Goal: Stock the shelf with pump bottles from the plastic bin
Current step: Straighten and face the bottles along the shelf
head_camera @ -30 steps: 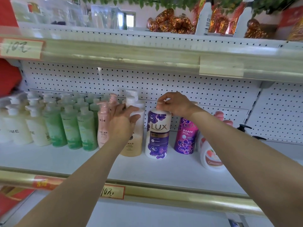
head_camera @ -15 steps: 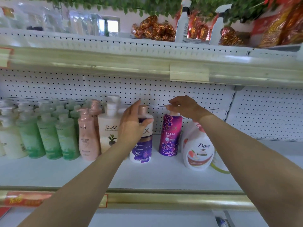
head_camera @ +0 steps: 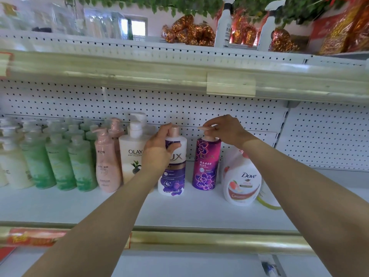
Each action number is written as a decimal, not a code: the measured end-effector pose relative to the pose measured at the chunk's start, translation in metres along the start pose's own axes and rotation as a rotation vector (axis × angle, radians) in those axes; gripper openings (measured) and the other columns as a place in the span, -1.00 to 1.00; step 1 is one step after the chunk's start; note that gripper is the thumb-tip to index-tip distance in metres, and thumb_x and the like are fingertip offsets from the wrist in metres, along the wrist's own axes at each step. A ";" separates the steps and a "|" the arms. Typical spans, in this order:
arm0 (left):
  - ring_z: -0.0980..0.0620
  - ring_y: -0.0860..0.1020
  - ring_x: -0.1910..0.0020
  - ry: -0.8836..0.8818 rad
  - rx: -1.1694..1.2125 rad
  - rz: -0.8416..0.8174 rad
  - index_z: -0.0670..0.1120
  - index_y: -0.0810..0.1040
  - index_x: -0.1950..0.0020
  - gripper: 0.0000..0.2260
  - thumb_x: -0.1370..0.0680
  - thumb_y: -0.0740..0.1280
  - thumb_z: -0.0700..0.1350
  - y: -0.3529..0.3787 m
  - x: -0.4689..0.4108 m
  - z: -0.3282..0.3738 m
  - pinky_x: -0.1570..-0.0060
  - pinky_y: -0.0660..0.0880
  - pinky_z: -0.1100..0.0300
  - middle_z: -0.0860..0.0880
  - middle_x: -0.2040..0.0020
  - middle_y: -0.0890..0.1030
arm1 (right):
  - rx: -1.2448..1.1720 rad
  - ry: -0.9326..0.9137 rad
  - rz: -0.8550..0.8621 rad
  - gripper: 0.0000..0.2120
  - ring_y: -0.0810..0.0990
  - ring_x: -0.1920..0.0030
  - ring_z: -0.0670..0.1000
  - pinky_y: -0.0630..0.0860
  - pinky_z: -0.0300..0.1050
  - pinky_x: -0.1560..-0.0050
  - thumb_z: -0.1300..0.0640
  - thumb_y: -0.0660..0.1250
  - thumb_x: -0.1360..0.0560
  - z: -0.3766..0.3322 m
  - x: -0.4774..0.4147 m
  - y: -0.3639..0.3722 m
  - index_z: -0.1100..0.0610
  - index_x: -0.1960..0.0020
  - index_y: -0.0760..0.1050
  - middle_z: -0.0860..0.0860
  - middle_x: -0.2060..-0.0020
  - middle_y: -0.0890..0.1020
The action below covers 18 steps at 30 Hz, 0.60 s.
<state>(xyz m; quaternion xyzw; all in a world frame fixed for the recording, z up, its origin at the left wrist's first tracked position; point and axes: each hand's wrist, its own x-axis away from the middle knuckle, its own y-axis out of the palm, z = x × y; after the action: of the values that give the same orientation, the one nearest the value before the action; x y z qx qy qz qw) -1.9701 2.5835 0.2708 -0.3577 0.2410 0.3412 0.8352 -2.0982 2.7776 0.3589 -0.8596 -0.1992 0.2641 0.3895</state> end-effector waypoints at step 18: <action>-0.10 0.59 0.12 -0.009 -0.018 -0.016 0.19 0.36 -0.31 -0.53 -0.50 0.46 -0.06 -0.001 0.000 0.004 0.07 0.57 -0.08 -0.05 0.02 0.60 | -0.069 -0.015 -0.046 -0.73 0.50 0.48 -0.25 0.33 -0.46 0.49 0.11 0.51 -0.45 -0.010 0.009 0.001 0.05 -0.15 0.68 0.04 -0.02 0.71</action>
<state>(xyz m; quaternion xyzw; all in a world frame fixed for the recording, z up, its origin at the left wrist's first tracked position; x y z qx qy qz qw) -1.9687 2.5866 0.2734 -0.3655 0.2313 0.3384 0.8357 -2.0848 2.7763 0.3612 -0.8656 -0.2308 0.2546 0.3641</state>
